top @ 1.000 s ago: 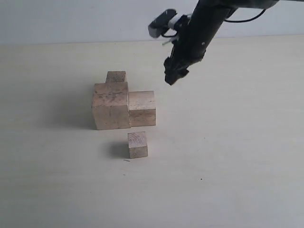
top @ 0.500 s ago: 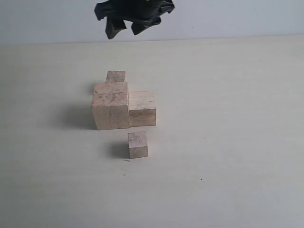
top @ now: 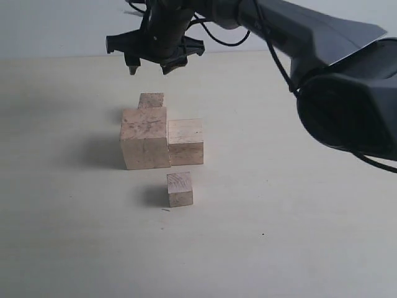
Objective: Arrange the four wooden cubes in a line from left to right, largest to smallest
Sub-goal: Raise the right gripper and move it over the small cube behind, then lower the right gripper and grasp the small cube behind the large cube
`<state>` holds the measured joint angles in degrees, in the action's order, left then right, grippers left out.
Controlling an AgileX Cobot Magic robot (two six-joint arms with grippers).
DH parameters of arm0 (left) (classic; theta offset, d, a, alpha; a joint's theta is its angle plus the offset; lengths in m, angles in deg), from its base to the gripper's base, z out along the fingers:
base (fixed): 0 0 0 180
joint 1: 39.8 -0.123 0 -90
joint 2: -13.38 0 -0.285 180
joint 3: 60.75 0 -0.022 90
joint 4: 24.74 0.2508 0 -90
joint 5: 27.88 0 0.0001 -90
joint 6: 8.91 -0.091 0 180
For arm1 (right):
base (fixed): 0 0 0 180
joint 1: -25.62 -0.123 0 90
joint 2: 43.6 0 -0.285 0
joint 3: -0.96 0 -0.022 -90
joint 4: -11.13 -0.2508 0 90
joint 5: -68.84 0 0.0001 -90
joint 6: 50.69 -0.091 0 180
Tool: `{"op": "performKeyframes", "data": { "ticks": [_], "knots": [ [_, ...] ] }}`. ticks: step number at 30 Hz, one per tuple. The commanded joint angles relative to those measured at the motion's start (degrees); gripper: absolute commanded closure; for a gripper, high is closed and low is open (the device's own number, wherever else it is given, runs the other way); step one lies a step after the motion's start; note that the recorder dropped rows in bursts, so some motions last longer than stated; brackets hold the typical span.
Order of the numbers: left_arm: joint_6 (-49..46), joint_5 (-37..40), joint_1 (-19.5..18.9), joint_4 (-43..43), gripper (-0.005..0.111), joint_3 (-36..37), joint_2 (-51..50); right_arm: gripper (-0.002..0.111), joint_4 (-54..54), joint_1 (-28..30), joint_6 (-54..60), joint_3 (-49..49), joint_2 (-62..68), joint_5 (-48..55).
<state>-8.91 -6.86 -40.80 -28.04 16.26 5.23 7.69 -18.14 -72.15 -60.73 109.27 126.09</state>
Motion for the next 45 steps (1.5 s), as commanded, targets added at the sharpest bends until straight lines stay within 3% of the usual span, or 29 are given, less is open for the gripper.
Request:
{"op": "performKeyframes", "data": {
  "ticks": [1,7,32,36,45],
  "knots": [
    [0.0,-0.73,0.39,-0.33,0.107,0.2,0.36,0.044,0.61,-0.15,-0.8,-1.51,2.73,1.92],
    [0.0,-0.73,0.39,-0.33,0.107,0.2,0.36,0.029,0.9,-0.05,-0.8,-1.51,4.12,1.01],
    [0.0,-0.73,0.39,-0.33,0.107,0.2,0.36,0.03,-0.7,-0.05,-0.8,-1.51,6.88,-1.64],
    [0.0,-0.73,0.39,-0.33,0.107,0.2,0.36,0.045,-0.7,-0.05,-0.8,-1.51,6.88,-1.77],
    [0.0,-0.73,0.39,-0.33,0.107,0.2,0.36,0.108,-0.44,-0.05,4.05,-1.51,5.04,-2.92]
  ]
}}
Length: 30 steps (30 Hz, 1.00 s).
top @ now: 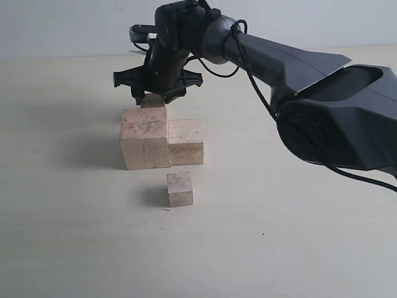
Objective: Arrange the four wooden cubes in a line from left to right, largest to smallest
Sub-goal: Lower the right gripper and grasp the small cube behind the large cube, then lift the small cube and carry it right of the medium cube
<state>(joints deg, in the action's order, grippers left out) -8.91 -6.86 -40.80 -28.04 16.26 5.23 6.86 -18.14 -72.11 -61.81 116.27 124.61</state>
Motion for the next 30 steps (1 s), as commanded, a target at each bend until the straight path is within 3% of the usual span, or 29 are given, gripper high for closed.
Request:
{"op": "performKeyframes", "data": {
  "ticks": [1,7,17,30],
  "knots": [
    [0.0,-0.73,0.39,-0.33,0.107,0.2,0.36,0.108,0.39,-0.05,4.88,-0.43,-2.48,-2.07],
    [0.0,-0.73,0.39,-0.33,0.107,0.2,0.36,0.108,5.08,0.1,6.79,-0.43,-6.91,-3.87],
    [0.0,-0.73,0.39,-0.33,0.107,0.2,0.36,0.108,-0.1,4.5,27.61,-0.43,-12.83,14.2],
    [0.0,-0.73,0.39,-0.33,0.107,0.2,0.36,0.108,-7.57,11.85,36.06,4.3,-22.35,14.2]
  ]
}}
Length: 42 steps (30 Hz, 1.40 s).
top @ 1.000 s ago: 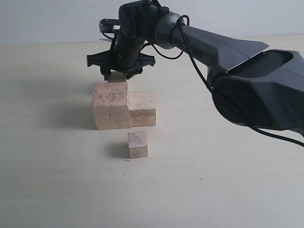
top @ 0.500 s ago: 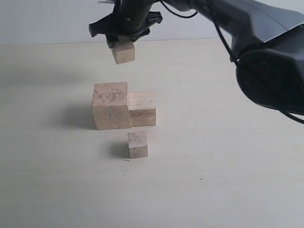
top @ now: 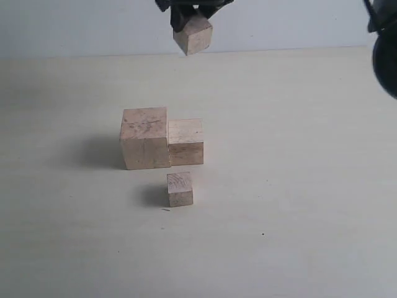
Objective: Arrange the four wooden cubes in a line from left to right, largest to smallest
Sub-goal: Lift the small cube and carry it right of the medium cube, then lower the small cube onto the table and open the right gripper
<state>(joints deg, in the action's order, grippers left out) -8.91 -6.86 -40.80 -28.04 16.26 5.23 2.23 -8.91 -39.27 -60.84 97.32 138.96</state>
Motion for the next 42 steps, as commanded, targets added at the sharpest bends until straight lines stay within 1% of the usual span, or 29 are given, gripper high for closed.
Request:
{"op": "performKeyframes", "data": {
  "ticks": [1,4,7,10,11,12,13,14,15,16,17,18,19,21,25,27,31,37,42],
  "knots": [
    [0.0,-0.73,0.39,-0.33,0.107,0.2,0.36,0.108,-4.84,3.42,4.83,4.86,-4.29,-0.15],
    [0.0,-0.73,0.39,-0.33,0.107,0.2,0.36,0.108,-8.62,5.37,10.46,8.98,-6.39,-0.15],
    [0.0,-0.73,0.39,-0.33,0.107,0.2,0.36,0.108,-9.54,6.79,15.4,12.36,-7.92,-0.15],
    [0.0,-0.73,0.39,-0.33,0.107,0.2,0.36,0.108,-12.72,8.73,25.17,16.58,-9.6,-0.15],
    [0.0,-0.73,0.39,-0.33,0.107,0.2,0.36,0.108,-15.71,10.23,31.9,20.03,-10.66,-0.15],
    [0.0,-0.73,0.39,-0.33,0.107,0.2,0.36,0.108,-16.59,10.77,34.39,21.49,-11.19,-0.15],
    [0.0,-0.73,0.39,-0.33,0.107,0.2,0.36,0.108,-18.07,11.93,40.08,25.38,-12.02,-0.15],
    [0.0,-0.73,0.39,-0.33,0.107,0.2,0.36,0.108,-18.34,12.33,42.42,27.01,-12.37,-0.15],
    [0.0,-0.73,0.39,-0.33,0.107,0.2,0.36,0.108,-19.68,13.04,48.86,30.99,-12.45,-0.15],
    [0.0,-0.73,0.39,-0.33,0.107,0.2,0.36,0.108,-20.22,13.02,52.27,32.88,-12.45,-0.15],
    [0.0,-0.73,0.39,-0.33,0.107,0.2,0.36,0.108,-21.21,13.02,60.57,36.7,-12.45,-0.15],
    [0.0,-0.73,0.39,-0.33,0.107,0.2,0.36,0.108,-21.51,13.02,64.06,38.12,-12.45,-0.15],
    [0.0,-0.73,0.39,-0.33,0.107,0.2,0.36,0.108,-21.51,13.02,71.39,41.02,-12.34,-0.15],
    [0.0,-0.73,0.39,-0.33,0.107,0.2,0.36,0.108,-21.09,13.02,75.95,43.52,-12.34,-0.15],
    [0.0,-0.73,0.39,-0.33,0.107,0.2,0.36,0.108,-19.33,9.75,75.83,44.36,-12.13,-0.15],
    [0.0,-0.73,0.39,-0.33,0.107,0.2,0.36,0.108,-16.65,7.93,75.69,44.36,-11.35,-3.02],
    [0.0,-0.73,0.39,-0.33,0.107,0.2,0.36,0.108,-11.85,6.56,75.51,44.36,-9.08,-4.1],
    [0.0,-0.73,0.39,-0.33,0.107,0.2,0.36,0.108,-12.61,6.56,75.51,44.36,-6.04,-5.49],
    [0.0,-0.73,0.39,-0.33,0.107,0.2,0.36,0.108,-18.3,6.56,75.62,44.36,-5.54,-8.53]
  ]
}}
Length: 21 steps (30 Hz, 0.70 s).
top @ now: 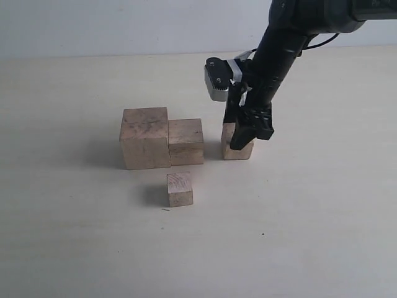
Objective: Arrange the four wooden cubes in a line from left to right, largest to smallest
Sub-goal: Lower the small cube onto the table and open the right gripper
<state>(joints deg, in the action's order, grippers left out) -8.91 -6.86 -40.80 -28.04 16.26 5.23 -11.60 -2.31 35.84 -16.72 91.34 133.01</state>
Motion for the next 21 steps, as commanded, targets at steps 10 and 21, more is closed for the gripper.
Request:
{"op": "performKeyframes", "data": {
  "ticks": [10,21],
  "knots": [
    [0.0,-0.73,0.39,-0.33,0.107,0.2,0.36,0.108,-8.42,-0.41,0.5,0.23,2.66,-3.61],
    [0.0,-0.73,0.39,-0.33,0.107,0.2,0.36,0.088,-8.15,-0.72,0.5,0.23,2.76,-3.17]
  ]
}}
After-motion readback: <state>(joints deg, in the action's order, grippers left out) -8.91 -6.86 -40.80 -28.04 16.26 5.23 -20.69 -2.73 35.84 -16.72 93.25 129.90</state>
